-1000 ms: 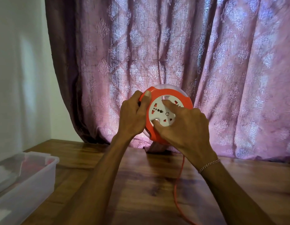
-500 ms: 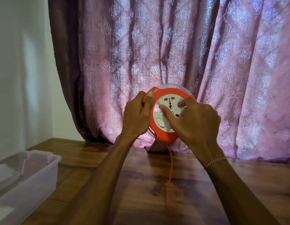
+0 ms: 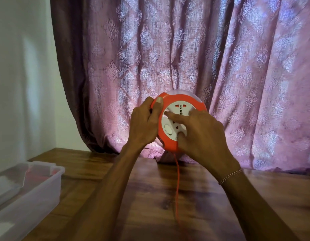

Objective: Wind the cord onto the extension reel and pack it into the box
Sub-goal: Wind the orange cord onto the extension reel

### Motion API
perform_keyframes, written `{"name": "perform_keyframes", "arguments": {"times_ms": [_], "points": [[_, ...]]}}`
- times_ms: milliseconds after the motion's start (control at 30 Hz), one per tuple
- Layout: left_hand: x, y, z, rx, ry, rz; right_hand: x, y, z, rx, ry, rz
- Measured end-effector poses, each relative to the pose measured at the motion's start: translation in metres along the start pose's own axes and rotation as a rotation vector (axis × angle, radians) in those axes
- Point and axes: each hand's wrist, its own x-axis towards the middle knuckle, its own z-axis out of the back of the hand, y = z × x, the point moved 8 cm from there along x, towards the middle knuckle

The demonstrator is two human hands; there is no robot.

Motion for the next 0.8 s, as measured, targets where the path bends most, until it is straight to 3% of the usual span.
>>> {"name": "perform_keyframes", "arguments": {"times_ms": [100,467,700,800], "points": [[0.001,0.001,0.001,0.016,-0.017,-0.002,-0.002,-0.006,0.010,0.061,-0.139,-0.073],[-0.002,-0.003,-0.003,-0.026,0.011,0.002,-0.002,-0.029,0.007,0.250,-0.325,-0.333],[-0.003,-0.001,-0.008,-0.028,0.040,0.002,-0.003,-0.034,0.013,0.143,-0.262,-0.353],[-0.001,0.002,-0.003,-0.011,0.014,0.008,0.004,-0.028,0.017,0.266,-0.175,-0.196]]}}
